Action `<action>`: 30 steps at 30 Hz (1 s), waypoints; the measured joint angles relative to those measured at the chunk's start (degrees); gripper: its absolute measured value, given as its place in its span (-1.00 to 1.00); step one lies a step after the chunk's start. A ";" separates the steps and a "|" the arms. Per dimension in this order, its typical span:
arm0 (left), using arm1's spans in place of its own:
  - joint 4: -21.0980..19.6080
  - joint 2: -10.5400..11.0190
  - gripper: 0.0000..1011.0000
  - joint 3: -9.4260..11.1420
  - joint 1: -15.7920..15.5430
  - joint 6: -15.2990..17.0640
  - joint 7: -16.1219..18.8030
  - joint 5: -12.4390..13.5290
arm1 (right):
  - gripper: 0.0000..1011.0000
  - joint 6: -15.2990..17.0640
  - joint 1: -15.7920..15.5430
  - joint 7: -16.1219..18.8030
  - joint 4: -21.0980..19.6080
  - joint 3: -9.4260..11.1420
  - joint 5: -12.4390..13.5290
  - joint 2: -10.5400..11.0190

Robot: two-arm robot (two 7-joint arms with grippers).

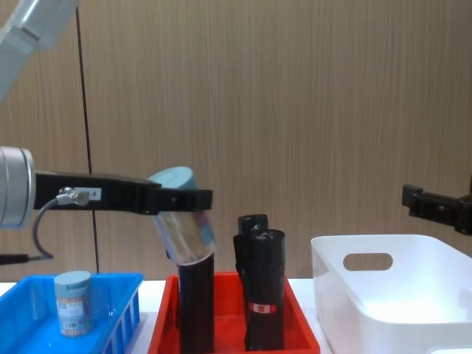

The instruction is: Pick the cotton swabs from the blue box and place them into the white box.

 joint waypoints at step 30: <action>21.05 -6.47 0.33 2.53 -16.34 -4.93 -30.81 6.14 | 0.98 0.00 0.00 0.00 0.00 0.00 0.00 0.00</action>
